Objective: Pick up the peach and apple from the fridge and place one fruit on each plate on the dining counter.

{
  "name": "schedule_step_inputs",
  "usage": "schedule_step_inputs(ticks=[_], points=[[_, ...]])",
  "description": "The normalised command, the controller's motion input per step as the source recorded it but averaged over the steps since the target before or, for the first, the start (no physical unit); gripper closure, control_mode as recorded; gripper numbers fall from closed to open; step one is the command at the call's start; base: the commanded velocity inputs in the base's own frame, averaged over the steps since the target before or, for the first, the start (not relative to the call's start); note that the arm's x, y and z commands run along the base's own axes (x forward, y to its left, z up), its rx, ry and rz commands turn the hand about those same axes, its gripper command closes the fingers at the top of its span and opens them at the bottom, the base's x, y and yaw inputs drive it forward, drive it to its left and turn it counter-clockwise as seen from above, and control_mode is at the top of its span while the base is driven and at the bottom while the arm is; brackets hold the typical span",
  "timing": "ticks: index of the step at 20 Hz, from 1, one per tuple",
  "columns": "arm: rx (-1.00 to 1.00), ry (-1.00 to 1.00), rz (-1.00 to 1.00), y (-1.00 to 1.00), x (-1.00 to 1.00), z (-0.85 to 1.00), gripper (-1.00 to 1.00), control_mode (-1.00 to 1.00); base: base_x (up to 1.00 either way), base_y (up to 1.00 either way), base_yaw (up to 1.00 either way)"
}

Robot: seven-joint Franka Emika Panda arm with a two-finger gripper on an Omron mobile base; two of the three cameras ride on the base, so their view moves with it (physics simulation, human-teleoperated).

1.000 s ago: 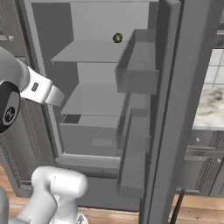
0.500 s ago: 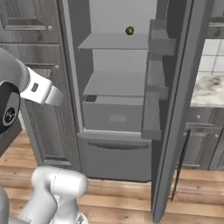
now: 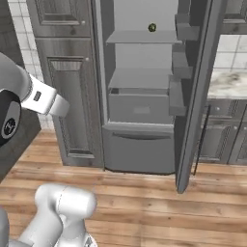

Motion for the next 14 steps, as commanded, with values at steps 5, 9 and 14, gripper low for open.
schedule_step_inputs(ticks=[5,9,14], points=[[0.00,0.00,0.00,0.00,0.00,0.00,1.00,1.00,-1.00,0.04,-0.04],[0.00,0.00,0.00,0.00,0.00,0.00,1.00,1.00,-1.00,-0.11,-0.12],[0.00,0.00,0.00,0.00,0.00,0.00,1.00,1.00,-1.00,-0.20,-0.14]])
